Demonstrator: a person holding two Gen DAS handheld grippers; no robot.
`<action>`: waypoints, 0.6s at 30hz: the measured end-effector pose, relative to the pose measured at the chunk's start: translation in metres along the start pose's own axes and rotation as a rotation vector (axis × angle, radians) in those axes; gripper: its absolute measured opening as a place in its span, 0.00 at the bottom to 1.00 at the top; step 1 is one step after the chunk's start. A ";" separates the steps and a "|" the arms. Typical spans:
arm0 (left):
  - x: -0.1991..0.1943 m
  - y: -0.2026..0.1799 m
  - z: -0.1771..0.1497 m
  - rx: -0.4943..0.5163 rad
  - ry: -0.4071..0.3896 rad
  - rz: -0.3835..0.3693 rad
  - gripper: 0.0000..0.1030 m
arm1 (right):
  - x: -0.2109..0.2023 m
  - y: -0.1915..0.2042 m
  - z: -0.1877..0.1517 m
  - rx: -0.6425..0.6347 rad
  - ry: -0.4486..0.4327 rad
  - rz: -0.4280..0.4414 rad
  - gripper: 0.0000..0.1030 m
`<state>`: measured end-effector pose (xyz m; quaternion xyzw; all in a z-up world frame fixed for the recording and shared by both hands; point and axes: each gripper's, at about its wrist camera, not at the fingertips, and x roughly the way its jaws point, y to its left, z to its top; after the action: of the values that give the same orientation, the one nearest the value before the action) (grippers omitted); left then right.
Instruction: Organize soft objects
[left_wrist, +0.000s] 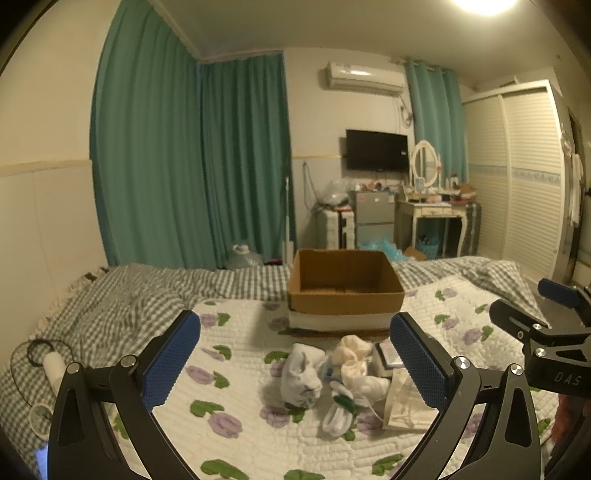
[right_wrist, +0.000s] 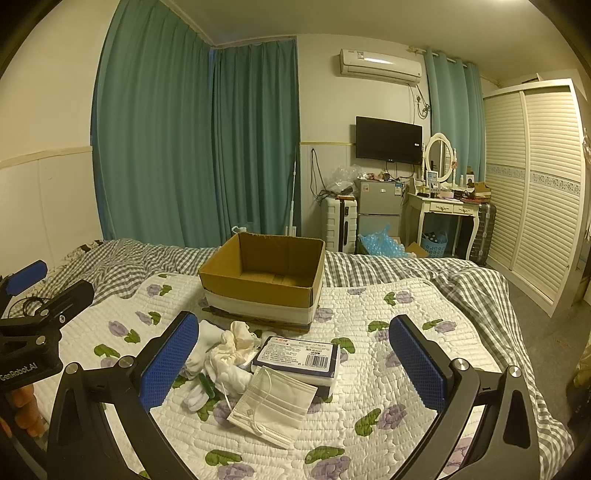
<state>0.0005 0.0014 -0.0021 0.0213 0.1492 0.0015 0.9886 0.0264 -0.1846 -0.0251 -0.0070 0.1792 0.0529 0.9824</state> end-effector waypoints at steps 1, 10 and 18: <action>-0.001 0.000 0.000 0.000 -0.002 0.000 1.00 | 0.000 0.000 0.000 0.000 0.000 -0.001 1.00; -0.010 -0.001 0.006 0.003 -0.030 -0.010 1.00 | -0.001 0.000 0.000 -0.006 -0.003 -0.002 1.00; -0.016 0.000 0.016 0.019 -0.037 -0.021 1.00 | -0.007 0.005 0.009 -0.066 0.000 -0.009 1.00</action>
<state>-0.0097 0.0001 0.0180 0.0292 0.1312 -0.0106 0.9909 0.0228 -0.1802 -0.0142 -0.0401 0.1772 0.0543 0.9819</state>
